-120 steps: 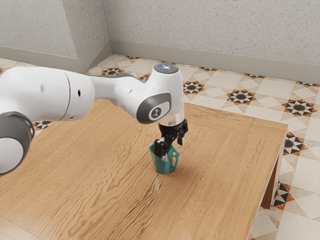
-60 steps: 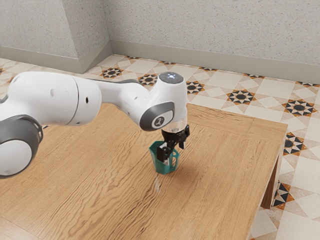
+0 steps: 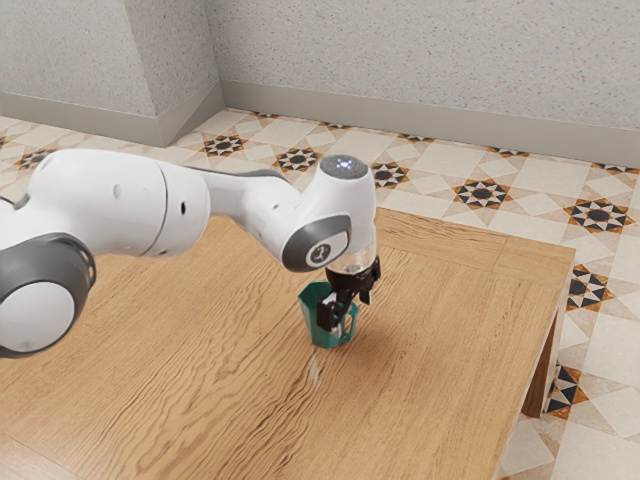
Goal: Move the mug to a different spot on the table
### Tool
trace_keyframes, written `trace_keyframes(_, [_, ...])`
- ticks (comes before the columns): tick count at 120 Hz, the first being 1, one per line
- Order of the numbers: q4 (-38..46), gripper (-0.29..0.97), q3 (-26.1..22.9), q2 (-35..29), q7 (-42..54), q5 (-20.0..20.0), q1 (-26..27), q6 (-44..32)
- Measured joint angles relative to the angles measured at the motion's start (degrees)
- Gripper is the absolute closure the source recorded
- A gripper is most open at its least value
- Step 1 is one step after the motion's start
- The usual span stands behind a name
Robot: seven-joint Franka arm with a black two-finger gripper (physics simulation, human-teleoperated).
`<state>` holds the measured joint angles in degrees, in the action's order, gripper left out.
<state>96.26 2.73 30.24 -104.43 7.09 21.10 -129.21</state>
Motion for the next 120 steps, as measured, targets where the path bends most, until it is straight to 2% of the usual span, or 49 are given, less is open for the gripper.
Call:
trace_keyframes(87, [-0.1, 0.00, 0.2, 0.6, -0.5, -0.3, -0.6, -1.5])
trace_keyframes(120, [0.0, 0.30, 0.3, 0.6, -0.5, -0.1, -0.3, -1.6])
